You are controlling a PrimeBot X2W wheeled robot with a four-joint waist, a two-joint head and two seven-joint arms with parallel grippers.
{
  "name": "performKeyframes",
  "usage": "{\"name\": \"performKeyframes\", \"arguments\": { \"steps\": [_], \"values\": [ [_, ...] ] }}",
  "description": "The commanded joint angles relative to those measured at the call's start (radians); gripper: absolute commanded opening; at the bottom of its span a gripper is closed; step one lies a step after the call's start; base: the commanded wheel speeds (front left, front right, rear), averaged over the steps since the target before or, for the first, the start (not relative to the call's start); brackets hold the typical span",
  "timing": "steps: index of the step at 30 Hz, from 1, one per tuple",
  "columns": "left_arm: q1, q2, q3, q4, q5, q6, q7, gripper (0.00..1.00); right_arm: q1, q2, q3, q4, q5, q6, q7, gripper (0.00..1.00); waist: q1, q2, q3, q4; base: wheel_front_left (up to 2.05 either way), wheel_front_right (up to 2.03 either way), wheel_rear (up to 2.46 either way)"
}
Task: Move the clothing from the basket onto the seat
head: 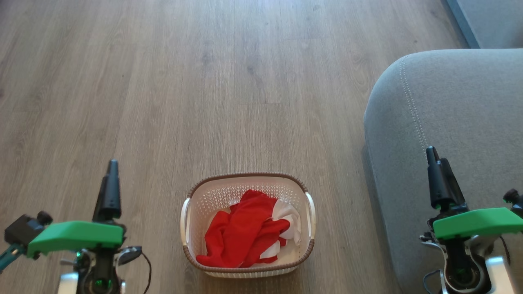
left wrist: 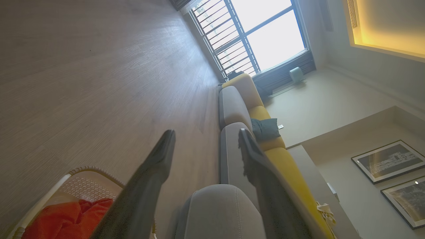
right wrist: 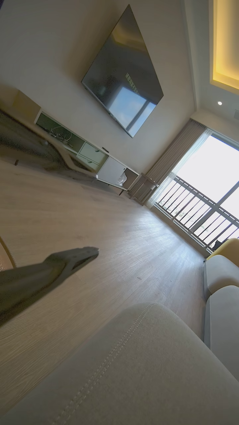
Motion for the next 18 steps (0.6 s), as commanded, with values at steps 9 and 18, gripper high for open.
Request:
{"name": "performKeyframes", "arguments": {
  "steps": [9,18],
  "values": [
    [-0.050,0.010,-0.084,-0.096,0.235,0.069,-0.030,1.00,-0.064,-0.032,0.052,-0.086,-0.156,0.000,-0.036,1.00,0.0000,0.0000,-0.004,0.005,0.00,0.00,0.00],
    [-0.077,0.033,-0.283,-0.087,0.492,0.231,-0.056,1.00,-0.065,-0.058,0.104,-0.117,-0.304,0.000,-0.063,1.00,0.0000,0.0000,-0.005,0.010,0.00,0.00,0.00]
  ]
}}
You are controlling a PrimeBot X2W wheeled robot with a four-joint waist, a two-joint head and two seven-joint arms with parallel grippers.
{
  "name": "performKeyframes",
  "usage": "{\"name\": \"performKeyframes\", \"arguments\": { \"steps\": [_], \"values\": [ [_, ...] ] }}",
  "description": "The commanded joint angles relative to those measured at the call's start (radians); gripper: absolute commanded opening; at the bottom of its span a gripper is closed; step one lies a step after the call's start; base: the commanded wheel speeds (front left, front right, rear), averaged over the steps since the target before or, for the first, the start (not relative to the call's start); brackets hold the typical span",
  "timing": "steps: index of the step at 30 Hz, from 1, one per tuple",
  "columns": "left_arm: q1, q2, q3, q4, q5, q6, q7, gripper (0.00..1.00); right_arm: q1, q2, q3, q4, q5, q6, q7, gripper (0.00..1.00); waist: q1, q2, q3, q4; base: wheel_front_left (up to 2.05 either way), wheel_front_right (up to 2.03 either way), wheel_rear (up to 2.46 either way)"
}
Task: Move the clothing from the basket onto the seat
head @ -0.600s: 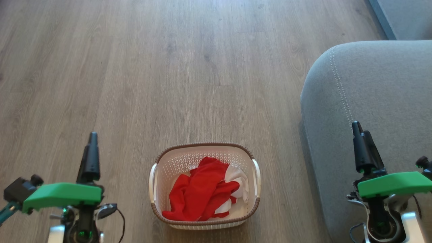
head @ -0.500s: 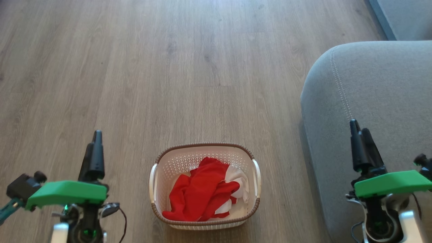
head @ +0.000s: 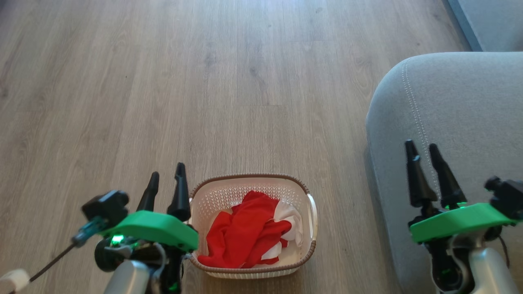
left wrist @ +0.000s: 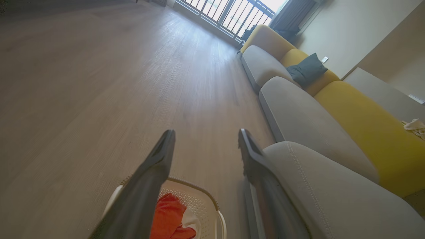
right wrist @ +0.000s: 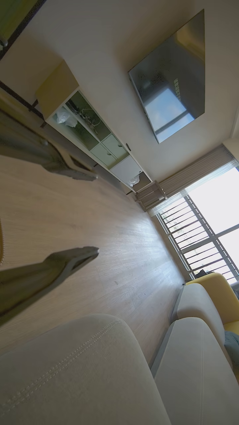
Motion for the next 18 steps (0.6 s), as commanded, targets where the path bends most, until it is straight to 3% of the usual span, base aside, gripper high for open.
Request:
{"name": "performKeyframes", "arguments": {
  "steps": [1,3,5,12,18],
  "values": [
    [-0.073,0.029,-0.023,-0.031,0.050,0.040,-0.014,1.00,-0.064,-0.028,0.037,-0.052,-0.048,0.000,-0.021,1.00,0.0000,0.0000,0.001,0.001,0.00,0.00,0.00],
    [-0.081,0.050,-0.076,-0.010,0.070,0.086,-0.023,1.00,-0.063,-0.035,0.057,-0.055,-0.090,0.000,-0.030,1.00,0.0000,0.0000,0.001,0.003,0.00,0.00,0.00],
    [-0.086,0.048,-0.088,-0.005,0.064,0.101,-0.029,1.00,-0.063,-0.029,0.056,-0.059,-0.111,0.000,-0.035,1.00,0.0000,0.0000,0.001,0.004,0.00,0.00,0.00],
    [-0.099,0.039,-0.072,-0.026,0.107,0.088,-0.046,1.00,-0.061,-0.022,0.054,-0.048,-0.181,0.000,-0.053,1.00,0.0000,0.0000,0.001,0.008,0.00,0.00,0.00],
    [-0.123,0.049,-0.095,-0.093,0.246,0.190,-0.064,1.00,-0.071,-0.016,0.057,-0.064,-0.256,0.000,-0.071,1.00,0.0000,0.0000,0.005,0.009,0.00,0.00,0.00]
  ]
}}
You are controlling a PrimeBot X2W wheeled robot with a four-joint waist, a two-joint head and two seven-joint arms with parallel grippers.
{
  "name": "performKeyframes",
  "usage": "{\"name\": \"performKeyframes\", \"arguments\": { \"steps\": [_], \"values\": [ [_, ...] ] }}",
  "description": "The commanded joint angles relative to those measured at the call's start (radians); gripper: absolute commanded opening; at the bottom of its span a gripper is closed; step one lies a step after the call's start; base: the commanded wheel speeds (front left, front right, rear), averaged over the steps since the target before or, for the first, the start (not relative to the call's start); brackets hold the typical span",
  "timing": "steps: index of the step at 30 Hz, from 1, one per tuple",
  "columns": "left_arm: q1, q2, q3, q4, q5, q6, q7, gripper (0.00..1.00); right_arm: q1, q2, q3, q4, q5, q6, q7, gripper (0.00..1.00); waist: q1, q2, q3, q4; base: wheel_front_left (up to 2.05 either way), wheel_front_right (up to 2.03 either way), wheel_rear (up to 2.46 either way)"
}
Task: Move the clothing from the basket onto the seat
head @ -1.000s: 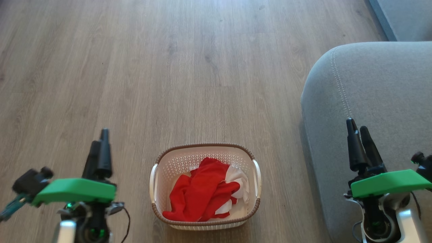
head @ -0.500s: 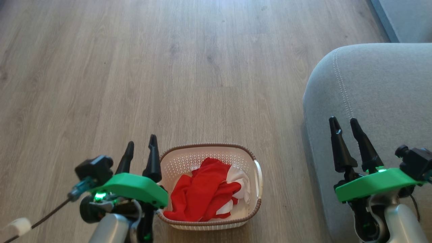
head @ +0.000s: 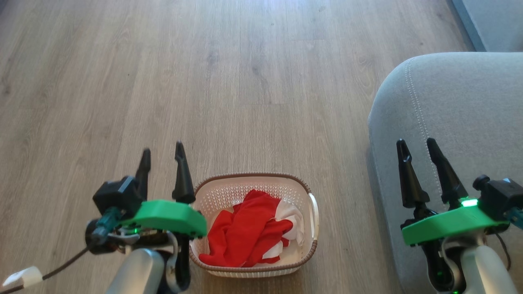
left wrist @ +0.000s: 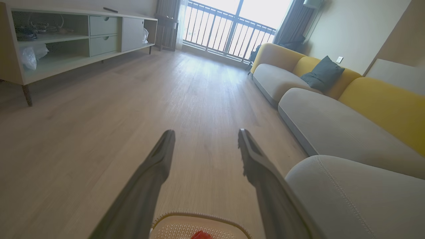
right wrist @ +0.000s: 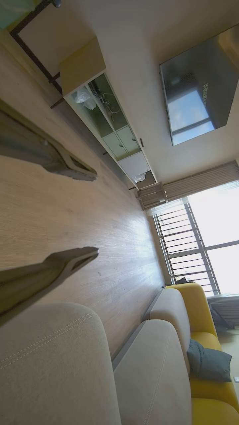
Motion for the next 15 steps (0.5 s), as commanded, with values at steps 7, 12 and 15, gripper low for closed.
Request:
{"name": "performKeyframes", "arguments": {
  "steps": [7,12,15],
  "values": [
    [-0.095,0.047,-0.079,-0.114,0.109,0.139,-0.031,1.00,-0.076,-0.004,0.028,-0.087,-0.125,0.001,-0.032,1.00,0.0000,0.0000,0.001,0.002,0.00,0.00,0.00],
    [-0.111,0.060,-0.121,-0.146,0.143,0.192,-0.045,1.00,-0.079,0.000,0.035,-0.102,-0.191,0.001,-0.047,1.00,0.0000,0.0000,0.001,0.003,0.00,0.00,0.00],
    [-0.102,0.053,-0.126,-0.146,0.143,0.191,-0.054,1.00,-0.076,0.007,0.029,-0.105,-0.212,0.001,-0.056,1.00,0.0000,0.0000,-0.001,0.002,0.00,0.00,0.00]
  ]
}}
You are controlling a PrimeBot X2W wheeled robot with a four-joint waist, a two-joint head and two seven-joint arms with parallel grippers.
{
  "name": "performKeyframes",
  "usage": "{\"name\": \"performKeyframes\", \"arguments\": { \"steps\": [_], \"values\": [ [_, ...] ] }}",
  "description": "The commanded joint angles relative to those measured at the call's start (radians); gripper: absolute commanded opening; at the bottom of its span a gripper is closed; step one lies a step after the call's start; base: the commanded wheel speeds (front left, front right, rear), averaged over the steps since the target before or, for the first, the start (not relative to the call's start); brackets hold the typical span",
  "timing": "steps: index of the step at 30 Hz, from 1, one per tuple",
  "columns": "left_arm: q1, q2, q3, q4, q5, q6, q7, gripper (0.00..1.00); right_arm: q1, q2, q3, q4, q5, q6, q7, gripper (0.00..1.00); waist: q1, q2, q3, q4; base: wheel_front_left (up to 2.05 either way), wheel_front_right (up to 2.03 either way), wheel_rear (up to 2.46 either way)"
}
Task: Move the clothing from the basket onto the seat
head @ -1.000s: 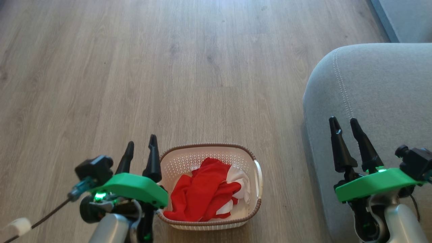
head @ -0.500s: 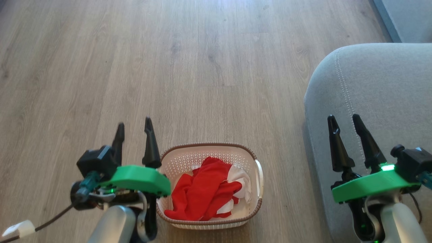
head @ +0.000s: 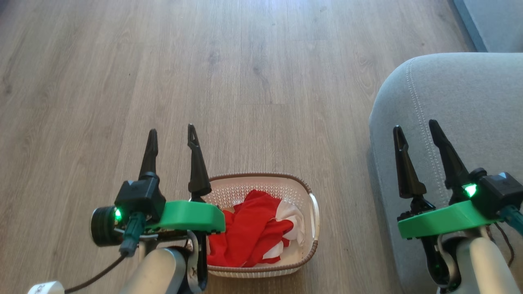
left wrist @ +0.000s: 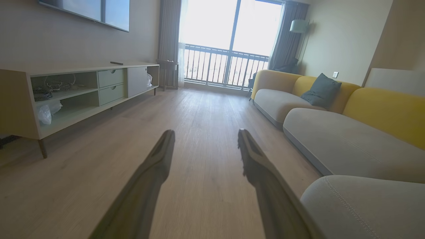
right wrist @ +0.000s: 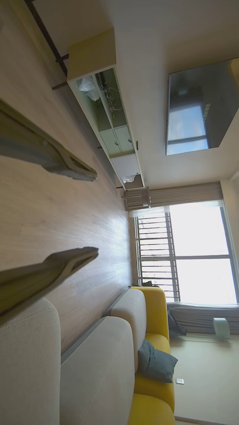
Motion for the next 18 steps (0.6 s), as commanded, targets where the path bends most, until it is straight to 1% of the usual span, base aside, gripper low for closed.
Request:
{"name": "performKeyframes", "arguments": {
  "steps": [1,2,4,6,7,9,13,18],
  "values": [
    [-0.042,0.001,0.028,-0.034,0.012,-0.005,-0.014,1.00,-0.047,0.006,0.012,-0.040,-0.031,0.000,-0.013,1.00,0.0000,0.0000,-0.001,0.000,0.00,0.00,0.00],
    [-0.036,-0.008,0.036,-0.029,0.007,-0.024,-0.017,1.00,-0.047,0.008,0.011,-0.041,-0.039,0.000,-0.016,1.00,0.0000,0.0000,-0.002,0.000,0.00,0.00,0.00],
    [-0.019,-0.027,0.061,-0.013,-0.006,-0.077,-0.022,1.00,-0.043,0.010,0.009,-0.037,-0.060,0.000,-0.022,1.00,0.0000,0.0000,-0.004,0.000,0.00,0.00,0.00],
    [0.001,-0.048,0.093,0.017,-0.022,-0.152,-0.028,1.00,-0.041,-0.005,0.029,-0.024,-0.102,0.000,-0.028,1.00,0.0000,0.0000,-0.006,0.000,0.00,0.00,0.00],
    [0.007,-0.055,0.115,0.032,-0.012,-0.179,-0.031,1.00,-0.041,-0.009,0.038,-0.022,-0.117,0.000,-0.031,1.00,0.0000,0.0000,-0.007,0.000,0.00,0.00,0.00],
    [0.016,-0.069,0.151,0.051,0.013,-0.219,-0.037,1.00,-0.040,-0.003,0.035,-0.022,-0.125,0.000,-0.037,1.00,0.0000,0.0000,-0.007,-0.001,0.00,0.00,0.00],
    [0.029,-0.081,0.185,0.081,0.066,-0.271,-0.049,1.00,-0.031,0.000,0.035,-0.009,-0.147,0.000,-0.048,1.00,0.0000,0.0000,-0.008,-0.002,0.00,0.00,0.00],
    [0.041,-0.082,0.173,0.137,0.068,-0.311,-0.063,1.00,-0.019,0.007,0.017,0.027,-0.182,0.000,-0.063,1.00,0.0000,0.0000,-0.011,-0.004,0.00,0.00,0.00]
  ]
}}
